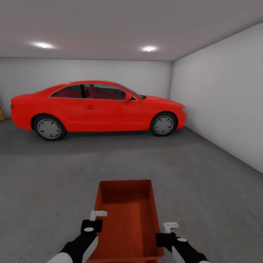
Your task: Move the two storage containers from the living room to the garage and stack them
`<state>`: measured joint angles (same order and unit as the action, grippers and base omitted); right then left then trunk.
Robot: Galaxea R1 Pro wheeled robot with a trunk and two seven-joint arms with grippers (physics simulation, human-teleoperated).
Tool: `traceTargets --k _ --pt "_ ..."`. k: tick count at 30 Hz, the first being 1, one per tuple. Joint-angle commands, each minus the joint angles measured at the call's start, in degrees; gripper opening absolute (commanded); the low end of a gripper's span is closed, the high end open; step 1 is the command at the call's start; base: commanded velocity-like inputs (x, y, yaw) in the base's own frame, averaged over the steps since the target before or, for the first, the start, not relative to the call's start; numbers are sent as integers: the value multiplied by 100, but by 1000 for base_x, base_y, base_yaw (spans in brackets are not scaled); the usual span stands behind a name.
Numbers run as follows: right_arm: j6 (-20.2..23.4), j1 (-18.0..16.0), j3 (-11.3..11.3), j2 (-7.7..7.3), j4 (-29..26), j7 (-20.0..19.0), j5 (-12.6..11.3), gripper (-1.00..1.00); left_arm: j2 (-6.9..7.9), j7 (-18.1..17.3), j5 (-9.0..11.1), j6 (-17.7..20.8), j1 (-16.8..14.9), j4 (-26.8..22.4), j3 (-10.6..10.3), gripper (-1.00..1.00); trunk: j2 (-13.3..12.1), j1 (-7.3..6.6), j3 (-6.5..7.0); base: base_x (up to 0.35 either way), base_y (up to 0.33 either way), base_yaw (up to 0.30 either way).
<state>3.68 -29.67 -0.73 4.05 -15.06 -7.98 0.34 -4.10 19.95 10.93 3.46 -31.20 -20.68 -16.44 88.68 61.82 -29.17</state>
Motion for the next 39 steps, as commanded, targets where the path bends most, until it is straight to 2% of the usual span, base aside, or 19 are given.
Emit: traceTargets --k 1,19,39 --pt "-445 -4 0 -1 -106 -37 -8 -100 6 44 214 32 0 11 -158 -100 3 0 -7 0 0 0" --pt "-445 -4 0 -1 -108 -37 -8 -100 6 44 211 32 6 11 -158 -100 3 0 -11 0 0 0" --pt "-439 -4 -2 -1 -106 -37 -8 -100 6 44 210 32 3 8 -159 -100 3 0 -184 0 0 0"
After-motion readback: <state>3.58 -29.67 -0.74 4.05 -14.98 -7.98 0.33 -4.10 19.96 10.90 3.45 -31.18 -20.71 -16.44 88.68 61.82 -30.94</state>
